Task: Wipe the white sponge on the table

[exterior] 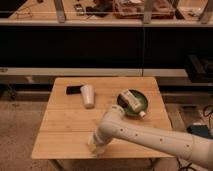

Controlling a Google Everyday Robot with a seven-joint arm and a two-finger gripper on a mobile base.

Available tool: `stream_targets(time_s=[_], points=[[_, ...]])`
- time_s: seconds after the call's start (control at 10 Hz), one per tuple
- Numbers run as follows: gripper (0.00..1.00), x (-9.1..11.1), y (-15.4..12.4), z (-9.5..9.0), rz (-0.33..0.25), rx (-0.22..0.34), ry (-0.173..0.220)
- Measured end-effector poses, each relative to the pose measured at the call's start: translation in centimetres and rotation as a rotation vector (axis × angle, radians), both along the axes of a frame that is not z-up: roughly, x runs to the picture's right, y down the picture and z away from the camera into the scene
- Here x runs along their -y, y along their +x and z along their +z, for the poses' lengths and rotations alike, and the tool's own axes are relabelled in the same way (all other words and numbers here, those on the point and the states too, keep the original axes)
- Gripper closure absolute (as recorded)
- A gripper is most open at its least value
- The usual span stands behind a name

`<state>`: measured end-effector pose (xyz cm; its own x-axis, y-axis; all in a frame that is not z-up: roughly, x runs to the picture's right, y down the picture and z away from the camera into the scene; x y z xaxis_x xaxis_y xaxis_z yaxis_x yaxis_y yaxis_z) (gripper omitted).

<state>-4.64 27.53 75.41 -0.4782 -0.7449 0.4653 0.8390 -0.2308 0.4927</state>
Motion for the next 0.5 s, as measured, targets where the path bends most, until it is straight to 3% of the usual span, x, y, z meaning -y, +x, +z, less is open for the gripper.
stream_targets(time_s=[0.2,0.5], points=[[1.00,1.2,0.0,3.4,-0.030,-0.048,0.018],[1.00,3.4,1.7,7.6,0.014,-0.148,0.011]])
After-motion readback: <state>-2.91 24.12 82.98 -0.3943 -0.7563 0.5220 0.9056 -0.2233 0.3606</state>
